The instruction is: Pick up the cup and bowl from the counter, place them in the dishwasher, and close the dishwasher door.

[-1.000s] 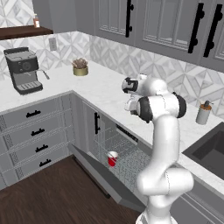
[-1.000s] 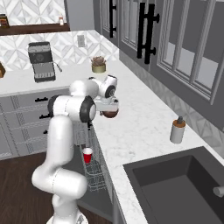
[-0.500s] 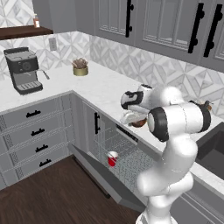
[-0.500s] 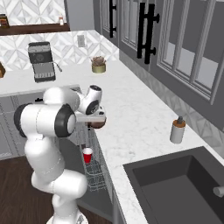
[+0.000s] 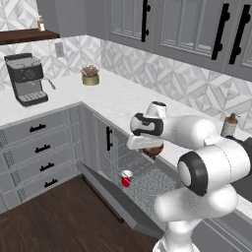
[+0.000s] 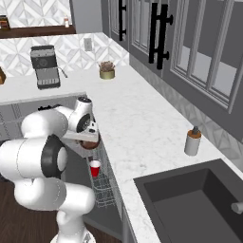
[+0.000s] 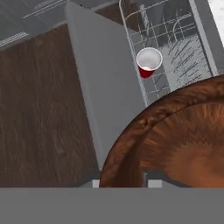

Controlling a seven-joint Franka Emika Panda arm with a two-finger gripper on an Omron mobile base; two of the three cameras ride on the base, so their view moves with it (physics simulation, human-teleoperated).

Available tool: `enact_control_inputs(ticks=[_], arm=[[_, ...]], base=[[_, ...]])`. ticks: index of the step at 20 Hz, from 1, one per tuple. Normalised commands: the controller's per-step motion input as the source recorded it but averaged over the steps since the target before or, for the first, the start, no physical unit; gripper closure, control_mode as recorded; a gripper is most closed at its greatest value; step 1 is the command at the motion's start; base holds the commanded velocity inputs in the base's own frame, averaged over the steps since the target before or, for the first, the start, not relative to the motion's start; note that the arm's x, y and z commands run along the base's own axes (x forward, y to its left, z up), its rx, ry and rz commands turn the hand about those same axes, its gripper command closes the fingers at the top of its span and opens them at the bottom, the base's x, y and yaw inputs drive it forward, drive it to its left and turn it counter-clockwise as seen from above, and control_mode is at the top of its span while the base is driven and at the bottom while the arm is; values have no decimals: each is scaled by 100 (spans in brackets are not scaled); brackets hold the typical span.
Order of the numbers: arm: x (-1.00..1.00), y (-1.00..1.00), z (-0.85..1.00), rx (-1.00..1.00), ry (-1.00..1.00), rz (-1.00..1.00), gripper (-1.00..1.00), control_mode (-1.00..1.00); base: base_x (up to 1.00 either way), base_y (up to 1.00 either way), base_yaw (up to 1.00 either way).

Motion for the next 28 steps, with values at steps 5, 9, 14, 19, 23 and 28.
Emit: enact_control_inputs(ticks=[5, 9, 14, 19, 23, 28], arm=[[0, 45, -20, -1, 32, -13, 100, -100], [3, 16, -65, 0, 1, -1, 100, -100], [11, 13, -47, -10, 4, 0, 100, -100], [7, 6, -47, -15, 3, 0, 100, -100], [9, 10, -41, -17, 4, 0, 100, -100], [12, 4, -32, -17, 4, 0, 100, -100]], base=[[0, 0, 0], [0, 0, 0], [0, 0, 0], [0, 0, 0], [0, 0, 0], [0, 0, 0]])
